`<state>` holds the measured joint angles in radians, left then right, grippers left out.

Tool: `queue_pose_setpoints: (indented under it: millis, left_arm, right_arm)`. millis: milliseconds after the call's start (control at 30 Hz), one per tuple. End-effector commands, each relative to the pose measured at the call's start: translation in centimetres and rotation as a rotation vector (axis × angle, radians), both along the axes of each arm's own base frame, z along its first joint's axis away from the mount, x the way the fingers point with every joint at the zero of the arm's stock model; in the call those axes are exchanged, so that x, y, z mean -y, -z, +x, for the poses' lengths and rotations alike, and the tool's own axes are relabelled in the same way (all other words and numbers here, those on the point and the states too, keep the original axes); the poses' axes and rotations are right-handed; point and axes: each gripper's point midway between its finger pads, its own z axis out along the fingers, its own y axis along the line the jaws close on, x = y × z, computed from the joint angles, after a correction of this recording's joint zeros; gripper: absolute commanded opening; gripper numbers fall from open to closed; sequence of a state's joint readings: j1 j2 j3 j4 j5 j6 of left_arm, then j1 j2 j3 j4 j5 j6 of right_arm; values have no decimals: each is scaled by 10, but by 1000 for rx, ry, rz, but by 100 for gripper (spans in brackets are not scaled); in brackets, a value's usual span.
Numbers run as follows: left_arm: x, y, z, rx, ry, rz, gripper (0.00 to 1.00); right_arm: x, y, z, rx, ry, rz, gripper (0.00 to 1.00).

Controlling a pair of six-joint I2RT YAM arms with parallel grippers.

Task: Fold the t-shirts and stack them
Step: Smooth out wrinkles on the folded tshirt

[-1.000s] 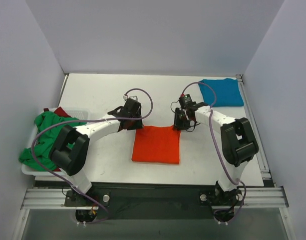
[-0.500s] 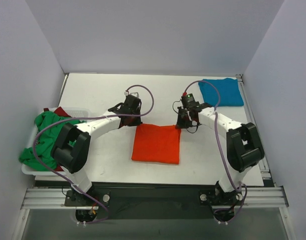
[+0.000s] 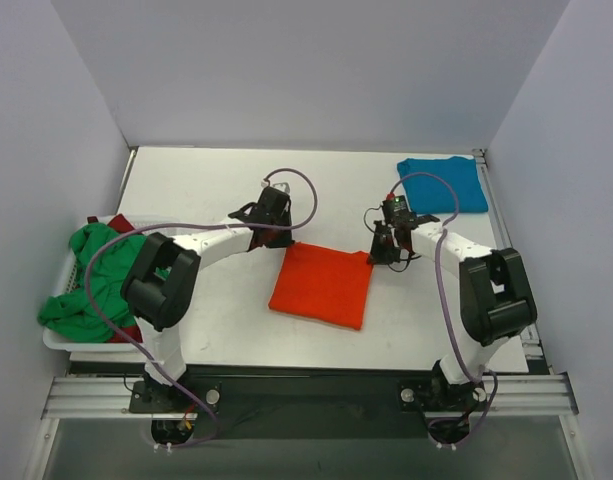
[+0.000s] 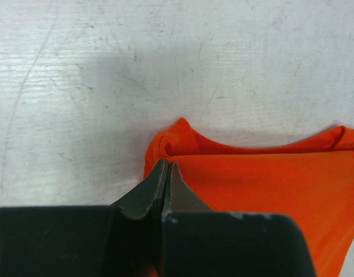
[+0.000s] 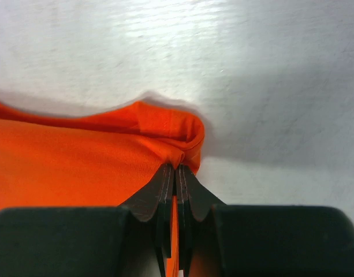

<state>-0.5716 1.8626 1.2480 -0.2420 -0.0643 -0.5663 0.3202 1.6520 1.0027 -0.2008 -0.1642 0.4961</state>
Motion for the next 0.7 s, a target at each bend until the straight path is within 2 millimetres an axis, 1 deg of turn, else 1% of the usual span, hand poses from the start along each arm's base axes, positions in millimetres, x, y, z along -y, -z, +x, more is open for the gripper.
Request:
queue_pose_setpoints:
  millis: [0,33,67,100,133,167,200,233,267,300,333,367,400,433,467,500,533,567,600,633,667]
  left_arm:
    - [14,-14,32,74,16,-60,1]
    - [14,-14,35,73,14,-62,6]
    - [13,-17,39,82,11,-68,13]
    - [9,-20,43,91,1,-71,33]
    - [6,-30,46,110,-5,-83,41]
    - [4,-36,48,122,-5,-93,47]
    - [-3,-42,54,135,-18,-99,57]
    - [-8,-48,55,144,-21,-98,61]
    - [-12,-61,55,166,-25,-105,65]
    - [-17,-67,55,173,-32,-104,69]
    - [-25,-76,52,174,-51,-92,69]
    - [-27,-79,48,170,-51,-89,70]
    - [-31,-79,41,152,-53,-77,70]
    - [-25,-87,31,155,-44,-93,70]
    - [-22,-87,22,147,-38,-94,69]
    - [-22,-75,8,120,-33,-81,66]
    - [-7,-82,-8,125,-6,-108,61]
    - [0,-80,-18,119,13,-124,59]
    - [7,-68,-34,95,40,-132,57]
    - [21,-68,-48,86,67,-158,46]
    - [28,-62,-58,70,88,-169,41]
  right_arm:
    - [14,24,5,-50,34,-7,0]
    - [15,27,6,-55,36,-7,0]
    - [16,28,7,-57,40,-6,0]
    - [18,29,8,-60,45,-4,2]
    - [18,29,10,-60,49,0,10]
    - [19,27,10,-57,50,6,15]
    - [20,25,11,-54,54,7,22]
    - [21,23,11,-51,58,7,27]
    - [21,16,11,-35,57,12,38]
    - [23,14,11,-30,63,14,43]
    - [25,12,8,-29,66,16,46]
    - [25,6,6,-18,67,22,53]
    - [26,4,4,-16,65,33,55]
    - [27,5,-3,-22,65,31,61]
    - [28,0,-5,-6,71,36,63]
    - [27,-2,-8,-5,74,53,64]
    - [24,-4,-10,-1,75,68,65]
    - [23,-3,-19,-4,74,91,66]
    - [19,-4,-19,13,73,117,66]
    - [16,-3,-23,8,80,143,67]
    - [15,-2,-26,20,85,160,67]
